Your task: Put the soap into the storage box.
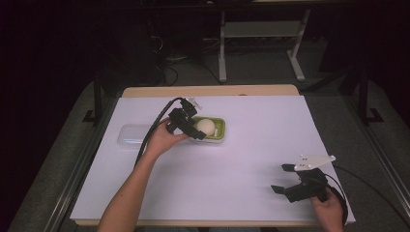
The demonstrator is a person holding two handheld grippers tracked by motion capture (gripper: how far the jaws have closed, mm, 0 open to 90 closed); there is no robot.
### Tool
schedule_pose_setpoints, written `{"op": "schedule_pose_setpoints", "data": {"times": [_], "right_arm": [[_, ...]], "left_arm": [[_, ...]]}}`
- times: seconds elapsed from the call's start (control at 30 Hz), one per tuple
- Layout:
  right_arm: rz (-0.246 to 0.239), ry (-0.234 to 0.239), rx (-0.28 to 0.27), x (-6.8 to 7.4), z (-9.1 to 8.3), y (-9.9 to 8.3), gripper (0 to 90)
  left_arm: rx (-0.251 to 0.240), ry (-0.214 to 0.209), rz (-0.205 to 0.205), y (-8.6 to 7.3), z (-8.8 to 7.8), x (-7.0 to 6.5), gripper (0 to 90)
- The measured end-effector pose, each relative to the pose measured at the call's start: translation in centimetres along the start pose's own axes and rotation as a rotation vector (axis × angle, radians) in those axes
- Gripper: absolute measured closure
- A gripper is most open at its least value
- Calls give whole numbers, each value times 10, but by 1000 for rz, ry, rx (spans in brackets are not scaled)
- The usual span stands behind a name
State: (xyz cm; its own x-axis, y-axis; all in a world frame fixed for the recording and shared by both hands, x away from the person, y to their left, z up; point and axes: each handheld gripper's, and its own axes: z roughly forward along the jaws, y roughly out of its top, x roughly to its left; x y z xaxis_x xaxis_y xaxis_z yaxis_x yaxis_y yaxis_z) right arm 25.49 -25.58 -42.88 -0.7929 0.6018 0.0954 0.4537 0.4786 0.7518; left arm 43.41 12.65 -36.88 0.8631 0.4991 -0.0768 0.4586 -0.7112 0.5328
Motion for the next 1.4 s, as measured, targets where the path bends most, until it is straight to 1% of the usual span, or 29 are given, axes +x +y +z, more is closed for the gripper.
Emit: {"op": "schedule_pose_setpoints", "data": {"times": [0.03, 0.07, 0.1, 0.2, 0.23, 0.27, 0.4, 0.43, 0.47, 0.5, 0.57, 0.6, 0.63, 0.7, 0.77, 0.83, 0.9, 1.0, 1.03, 1.07, 1.1, 1.13, 1.17, 1.2, 1.23, 1.27, 1.37, 1.4], "right_arm": [[0, 0, 0, 0, 0, 0, 136], [-1, -3, 2, 0, 0, 0, 136], [1, -3, 2, 0, 0, 1, 136], [-5, -2, 1, 0, 2, 2, 136], [-5, -2, 1, 0, 2, 2, 136], [-3, -3, 7, 0, 2, 3, 136], [-2, -5, 12, 1, 3, 3, 136], [-2, -5, 12, 1, 3, 3, 136], [-6, -9, 12, 0, 3, 2, 136], [-4, -10, 11, 0, 2, 1, 136], [2, -13, 13, 0, 2, 1, 136], [3, -14, 13, 0, 1, 0, 136], [3, -14, 13, 0, 1, 0, 136], [7, -18, 11, 0, 1, 0, 136], [7, -22, 11, 0, 0, 0, 136], [4, -24, 9, 0, 0, 0, 136], [4, -25, 10, 0, 0, 0, 136], [12, -29, 13, -1, 0, -1, 136], [12, -29, 13, -1, 0, -1, 136], [13, -33, 15, -1, -1, -1, 136], [13, -33, 15, -1, -1, -1, 136], [17, -37, 12, -2, -1, -2, 136], [21, -39, 14, -2, -1, -2, 136], [23, -40, 15, -2, -1, -2, 136], [23, -42, 16, -2, -1, -2, 136], [22, -44, 16, -2, -1, -2, 136], [25, -48, 19, -2, -2, -2, 136], [24, -50, 19, -2, -1, -3, 136]], "left_arm": [[0, 0, 0, 0, 0, 0, 232], [2, -8, -7, -4, -2, -1, 232], [1, -7, -10, -6, -3, -2, 230], [5, -5, -3, -10, -6, -4, 229], [-11, -2, -6, -12, -7, -6, 229], [-13, -3, -3, -16, -11, -7, 229], [-17, -6, -2, -25, -16, -10, 229], [-17, -6, -2, -25, -16, -10, 229], [-13, -7, -5, -31, -19, -13, 230], [-10, -12, 2, -33, -20, -13, 230], [-11, -17, -4, -36, -21, -14, 230], [-1, -12, 12, -40, -24, -15, 230], [-1, -12, 12, -40, -24, -15, 230], [-19, -13, -3, -47, -27, -17, 230], [-13, -15, 4, -51, -28, -17, 230], [-25, -14, -7, -55, -30, -18, 230], [-20, -16, 1, -60, -32, -18, 230], [-35, -17, 0, -68, -34, -21, 230], [-35, -17, 0, -68, -34, -21, 230], [-39, -18, 3, -73, -36, -22, 230], [-39, -18, 3, -73, -36, -22, 230], [-50, -20, -3, -77, -38, -23, 230], [-50, -20, -3, -77, -38, -23, 229], [-45, -21, 9, -81, -40, -25, 228], [-45, -21, 9, -81, -40, -25, 227], [-59, -25, 9, -84, -42, -28, 227], [-67, -25, 12, -88, -43, -30, 228], [-65, -23, 22, -91, -45, -32, 227]]}}
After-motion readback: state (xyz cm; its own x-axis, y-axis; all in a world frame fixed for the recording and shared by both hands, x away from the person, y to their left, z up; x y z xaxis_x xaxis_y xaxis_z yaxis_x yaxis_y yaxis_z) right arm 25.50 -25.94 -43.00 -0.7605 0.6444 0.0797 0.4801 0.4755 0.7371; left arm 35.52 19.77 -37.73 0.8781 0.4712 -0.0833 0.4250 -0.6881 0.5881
